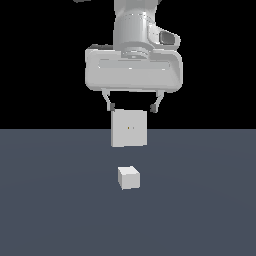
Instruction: Plug the charger into the wall socket.
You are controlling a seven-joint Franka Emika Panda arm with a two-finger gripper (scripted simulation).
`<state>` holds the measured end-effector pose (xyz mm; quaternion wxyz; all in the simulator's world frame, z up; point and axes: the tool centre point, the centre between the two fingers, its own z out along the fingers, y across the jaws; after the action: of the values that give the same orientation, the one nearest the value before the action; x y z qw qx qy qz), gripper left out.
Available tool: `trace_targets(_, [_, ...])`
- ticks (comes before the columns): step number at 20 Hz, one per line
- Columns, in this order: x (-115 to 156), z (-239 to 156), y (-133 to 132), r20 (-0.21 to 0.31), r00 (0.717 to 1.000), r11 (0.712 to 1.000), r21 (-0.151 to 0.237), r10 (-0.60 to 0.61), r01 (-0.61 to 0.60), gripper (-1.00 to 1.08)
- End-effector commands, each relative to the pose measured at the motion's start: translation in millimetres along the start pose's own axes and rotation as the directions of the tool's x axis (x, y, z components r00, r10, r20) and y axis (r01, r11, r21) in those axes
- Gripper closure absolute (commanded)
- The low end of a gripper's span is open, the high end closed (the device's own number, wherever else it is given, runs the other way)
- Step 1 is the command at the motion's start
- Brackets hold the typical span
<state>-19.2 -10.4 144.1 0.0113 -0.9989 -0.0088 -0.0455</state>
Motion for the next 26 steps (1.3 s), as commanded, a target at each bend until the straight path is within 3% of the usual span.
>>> trace_targets(1, [-6.6, 6.2, -1.4, -0.024, 0.999, 1.000, 0.002, -0.022, 0.022, -0.92])
trace_targets(17, [-44.3, 52.3, -7.8, -0.186, 0.968, 0.985, 0.003, -0.167, 0.171, -0.92])
trace_targets(26, [-54.6, 70.9, -9.6, -0.243, 0.946, 0.975, 0.002, -0.216, 0.223, -0.92])
